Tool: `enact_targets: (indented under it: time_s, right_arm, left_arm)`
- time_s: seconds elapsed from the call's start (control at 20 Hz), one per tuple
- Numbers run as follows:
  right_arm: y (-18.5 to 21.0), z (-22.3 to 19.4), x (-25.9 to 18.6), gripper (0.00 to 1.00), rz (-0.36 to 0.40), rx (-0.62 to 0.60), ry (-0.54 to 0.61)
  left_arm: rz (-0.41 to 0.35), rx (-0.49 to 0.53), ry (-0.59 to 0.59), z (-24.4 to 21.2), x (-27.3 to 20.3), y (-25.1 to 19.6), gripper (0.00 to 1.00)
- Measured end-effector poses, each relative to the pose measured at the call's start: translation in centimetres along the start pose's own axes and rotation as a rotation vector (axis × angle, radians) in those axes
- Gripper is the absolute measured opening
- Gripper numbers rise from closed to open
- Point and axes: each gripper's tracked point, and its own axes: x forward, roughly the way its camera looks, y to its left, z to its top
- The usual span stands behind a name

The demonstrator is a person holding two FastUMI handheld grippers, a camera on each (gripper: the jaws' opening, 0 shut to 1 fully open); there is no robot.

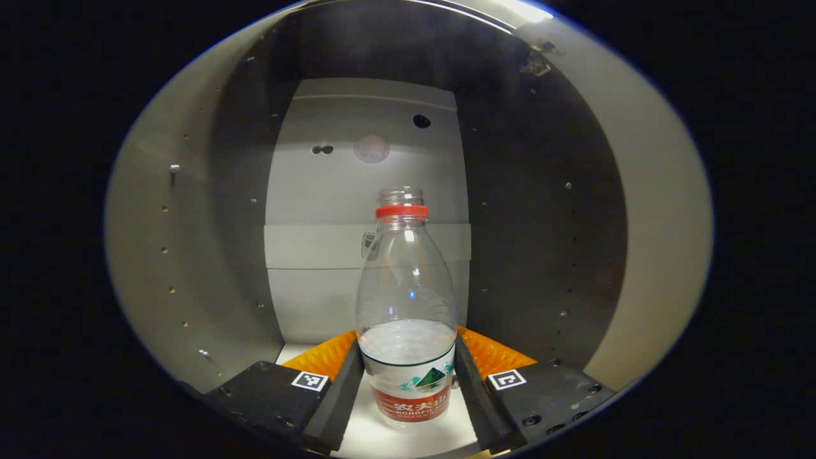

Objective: Open the cabinet door with the right hand, grasp the bottle in the cabinet with the left hand and place it on the coaster, then close the cabinet door with the right hand.

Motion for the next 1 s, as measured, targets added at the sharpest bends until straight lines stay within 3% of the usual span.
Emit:
enact_targets:
  time_s: [0.45, 0.75, 1.0]
  right_arm:
    - [7.3, -0.4, -5.9, 0.06, 0.080, -0.086, -0.017]
    - [14.9, -0.7, -9.2, 0.05, 0.174, -0.151, -0.053]
    - [21.1, -3.8, -8.4, 0.05, 0.276, -0.284, -0.050]
  left_arm:
    - [-0.093, -0.018, -0.012, 1.5, -12.9, 2.4, 0.76]
    - [-0.164, -0.039, 0.012, -1.8, -20.9, 4.2, 0.76]
    - [-0.157, -0.020, 0.065, -5.9, -26.5, 6.5, 0.76]
